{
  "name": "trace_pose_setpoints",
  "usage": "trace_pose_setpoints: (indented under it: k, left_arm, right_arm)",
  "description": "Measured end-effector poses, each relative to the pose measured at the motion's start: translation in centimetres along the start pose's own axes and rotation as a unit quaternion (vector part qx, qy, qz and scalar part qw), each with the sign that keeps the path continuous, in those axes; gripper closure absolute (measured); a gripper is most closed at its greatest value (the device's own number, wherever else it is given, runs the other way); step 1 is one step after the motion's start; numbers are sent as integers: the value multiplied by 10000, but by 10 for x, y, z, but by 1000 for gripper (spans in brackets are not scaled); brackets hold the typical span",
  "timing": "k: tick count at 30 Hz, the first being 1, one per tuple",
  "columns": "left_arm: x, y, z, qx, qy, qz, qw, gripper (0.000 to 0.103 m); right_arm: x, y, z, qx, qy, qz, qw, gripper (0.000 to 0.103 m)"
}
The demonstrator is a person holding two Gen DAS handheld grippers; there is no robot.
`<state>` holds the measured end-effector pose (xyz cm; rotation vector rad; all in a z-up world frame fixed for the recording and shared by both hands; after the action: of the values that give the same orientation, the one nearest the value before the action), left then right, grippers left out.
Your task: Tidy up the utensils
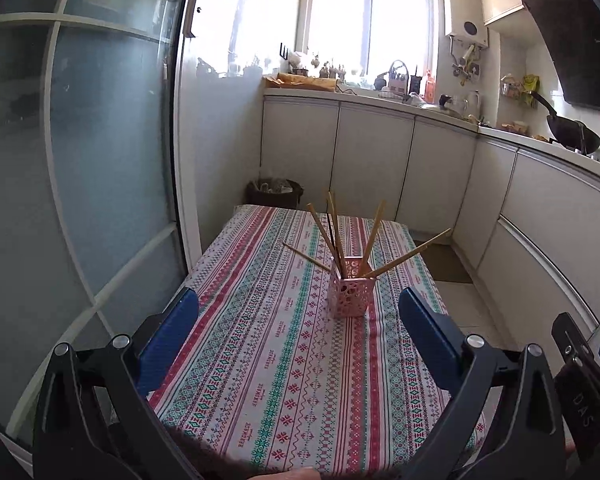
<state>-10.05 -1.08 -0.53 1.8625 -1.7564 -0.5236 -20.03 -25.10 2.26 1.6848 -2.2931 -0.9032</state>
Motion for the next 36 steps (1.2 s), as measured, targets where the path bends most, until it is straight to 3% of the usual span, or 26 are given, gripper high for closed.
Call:
trace_pose_setpoints:
  k: [11, 22, 36]
  left_arm:
    - [3, -12, 13, -310, -9, -50, 9995, 7]
    - [19, -11, 19, -349, -174, 130, 9992, 7]
    - [13, -6, 20, -349, -159, 123, 9992, 7]
  right_arm:
    - [7, 5, 10, -30, -69, 61, 10000, 7]
    - [22, 16, 9, 65, -112, 348, 9993, 7]
    - [13, 18, 9, 48, 11, 229, 9997, 7]
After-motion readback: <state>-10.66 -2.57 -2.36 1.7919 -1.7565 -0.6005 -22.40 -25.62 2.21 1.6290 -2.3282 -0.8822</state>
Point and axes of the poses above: each gripper's, at about its wrist camera, not at the fingertips, and y roughly against the way its jaws point, x to its right, z to its underside, the point moved 6 cm from there along -y, roughly the way its jaws point, and after that the axes turned 12 degrees about -x, right-handed, at the moved point
